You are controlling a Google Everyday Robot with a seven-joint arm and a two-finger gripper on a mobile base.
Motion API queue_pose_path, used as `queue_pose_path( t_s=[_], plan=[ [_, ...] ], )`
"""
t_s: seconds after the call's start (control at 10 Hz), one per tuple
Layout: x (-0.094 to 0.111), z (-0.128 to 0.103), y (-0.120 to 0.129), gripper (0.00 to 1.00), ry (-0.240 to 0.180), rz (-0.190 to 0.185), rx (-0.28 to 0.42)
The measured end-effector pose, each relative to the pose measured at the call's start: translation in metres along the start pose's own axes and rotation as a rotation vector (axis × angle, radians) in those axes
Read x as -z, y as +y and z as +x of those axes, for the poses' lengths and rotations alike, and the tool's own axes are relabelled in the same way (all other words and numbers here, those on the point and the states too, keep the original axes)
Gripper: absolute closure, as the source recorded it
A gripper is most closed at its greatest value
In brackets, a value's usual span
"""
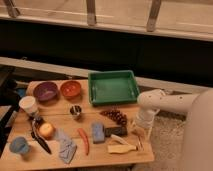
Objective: Place fork in metal cup
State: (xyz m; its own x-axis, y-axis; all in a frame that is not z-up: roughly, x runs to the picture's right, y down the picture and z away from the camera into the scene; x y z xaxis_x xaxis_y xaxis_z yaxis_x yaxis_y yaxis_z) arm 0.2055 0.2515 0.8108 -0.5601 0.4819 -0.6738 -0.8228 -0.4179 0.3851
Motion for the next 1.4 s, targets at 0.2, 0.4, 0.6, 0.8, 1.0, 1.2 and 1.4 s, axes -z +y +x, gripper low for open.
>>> queue_pose_path(
  t_s=[0.2, 0.4, 0.6, 0.8, 1.0, 1.2, 1.4],
  plan=[
    [-0.003, -0.0024, -0.0014, 0.45, 0.016, -0.021, 0.021],
    [-0.0031, -0.0018, 0.001, 0.67, 0.019, -0.03, 0.036],
    [-0.002, -0.0006, 0.0023, 0.88, 0.023, -0.031, 0.036],
    [-0.0023, -0.0008, 0.0009, 1.0, 0.022, -0.028, 0.037],
    [-0.0047, 0.0012, 0.0054, 1.0, 0.023, -0.03, 0.076],
    [-0.0045, 0.0018, 0.0065, 1.0, 0.022, -0.03, 0.086],
    [-0.0042, 0.0024, 0.006, 1.0, 0.024, -0.031, 0.083]
  ],
)
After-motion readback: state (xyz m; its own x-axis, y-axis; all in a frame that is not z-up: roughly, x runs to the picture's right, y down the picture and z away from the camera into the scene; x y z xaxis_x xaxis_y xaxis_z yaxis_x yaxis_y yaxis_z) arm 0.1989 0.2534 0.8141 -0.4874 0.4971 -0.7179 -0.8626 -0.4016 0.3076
